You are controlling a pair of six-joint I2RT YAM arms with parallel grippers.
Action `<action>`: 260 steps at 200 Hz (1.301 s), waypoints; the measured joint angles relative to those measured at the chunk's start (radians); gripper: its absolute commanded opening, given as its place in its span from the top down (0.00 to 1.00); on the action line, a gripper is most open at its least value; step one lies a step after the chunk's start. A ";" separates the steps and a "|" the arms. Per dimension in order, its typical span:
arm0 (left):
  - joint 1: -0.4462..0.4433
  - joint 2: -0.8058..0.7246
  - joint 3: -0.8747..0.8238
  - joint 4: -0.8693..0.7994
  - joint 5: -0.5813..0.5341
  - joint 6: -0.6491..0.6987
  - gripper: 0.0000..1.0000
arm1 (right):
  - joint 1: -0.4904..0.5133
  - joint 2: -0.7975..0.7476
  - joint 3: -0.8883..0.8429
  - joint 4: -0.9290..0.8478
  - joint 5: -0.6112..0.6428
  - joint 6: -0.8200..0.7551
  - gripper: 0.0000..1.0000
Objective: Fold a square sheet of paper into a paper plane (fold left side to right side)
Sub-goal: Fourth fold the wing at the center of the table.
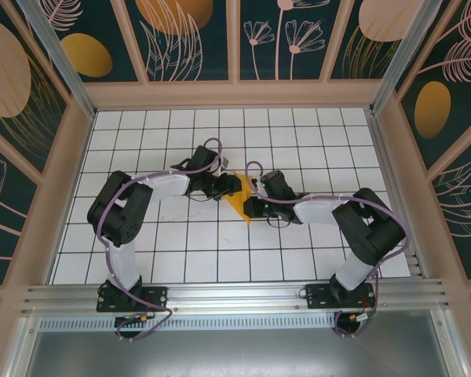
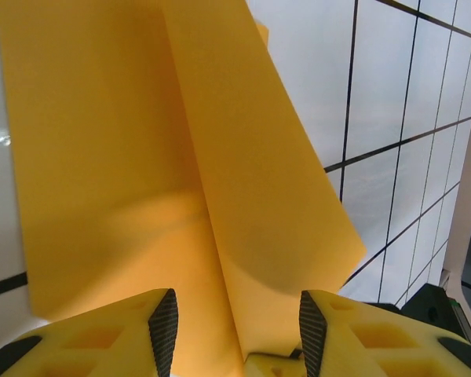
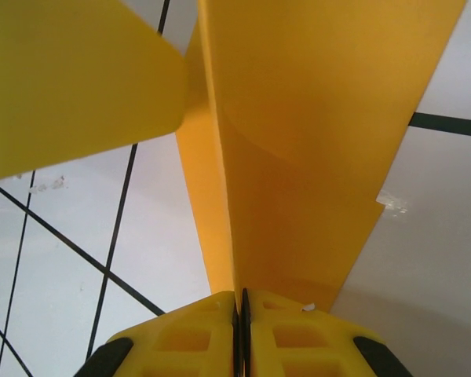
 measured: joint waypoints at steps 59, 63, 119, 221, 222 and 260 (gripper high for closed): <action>-0.003 0.046 0.015 0.000 0.005 0.000 0.52 | -0.023 0.011 0.000 0.015 -0.044 0.014 0.87; -0.003 0.048 0.016 0.000 0.006 0.000 0.52 | -0.024 0.012 0.000 0.015 -0.045 0.014 0.87; -0.007 0.067 0.019 0.001 0.007 0.000 0.51 | -0.048 0.035 0.000 0.026 -0.095 0.037 0.87; -0.013 0.084 0.043 -0.005 0.003 0.000 0.51 | -0.069 0.066 0.000 0.048 -0.142 0.040 0.86; -0.013 0.084 0.043 -0.005 0.003 0.000 0.52 | -0.069 0.066 0.000 0.048 -0.142 0.040 0.86; -0.013 0.087 0.050 -0.016 -0.002 0.001 0.52 | -0.070 0.079 0.000 0.049 -0.145 0.040 0.85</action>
